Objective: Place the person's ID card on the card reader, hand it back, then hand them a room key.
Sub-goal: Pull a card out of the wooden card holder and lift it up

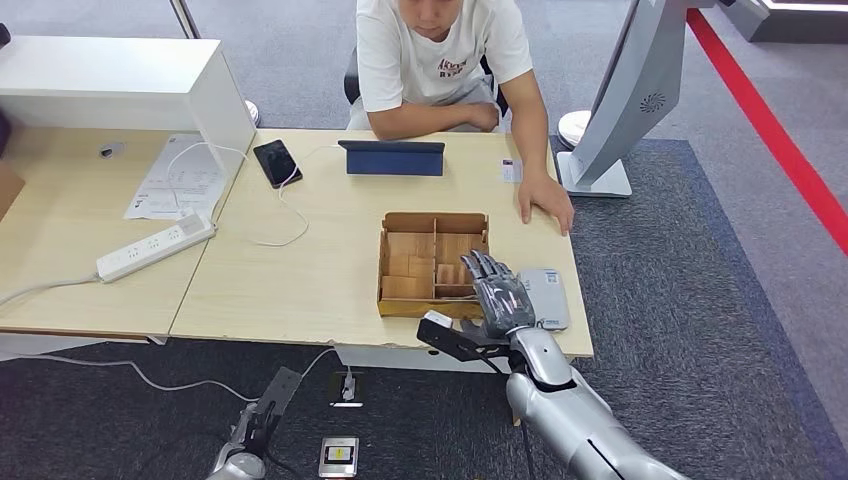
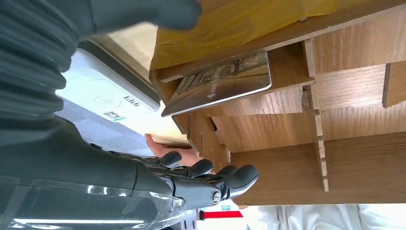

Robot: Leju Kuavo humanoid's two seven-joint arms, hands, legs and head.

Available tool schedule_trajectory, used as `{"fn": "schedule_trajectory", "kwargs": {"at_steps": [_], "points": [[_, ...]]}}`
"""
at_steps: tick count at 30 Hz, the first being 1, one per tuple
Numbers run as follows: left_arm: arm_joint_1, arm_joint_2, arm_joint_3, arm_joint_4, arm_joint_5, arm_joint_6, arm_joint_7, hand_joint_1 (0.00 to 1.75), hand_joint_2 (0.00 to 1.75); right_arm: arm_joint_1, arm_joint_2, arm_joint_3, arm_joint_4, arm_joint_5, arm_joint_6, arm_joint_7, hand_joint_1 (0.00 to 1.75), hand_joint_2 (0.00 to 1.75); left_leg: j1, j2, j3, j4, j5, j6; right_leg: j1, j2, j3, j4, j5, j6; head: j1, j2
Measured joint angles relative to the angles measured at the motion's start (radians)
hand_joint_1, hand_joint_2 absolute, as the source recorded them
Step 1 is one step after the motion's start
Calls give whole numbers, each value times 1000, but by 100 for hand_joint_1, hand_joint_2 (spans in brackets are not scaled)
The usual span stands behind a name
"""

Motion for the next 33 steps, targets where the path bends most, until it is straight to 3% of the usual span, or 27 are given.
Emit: {"fn": "schedule_trajectory", "kwargs": {"at_steps": [33], "points": [[-2, 0, -18, 0, -8, -3, 4, 0, 0, -9, 0, 0, 11, -23, 8, -5, 175, 175, 0, 0, 0, 0, 0, 0, 0, 0, 0, 0, 0, 0, 0, 0]]}}
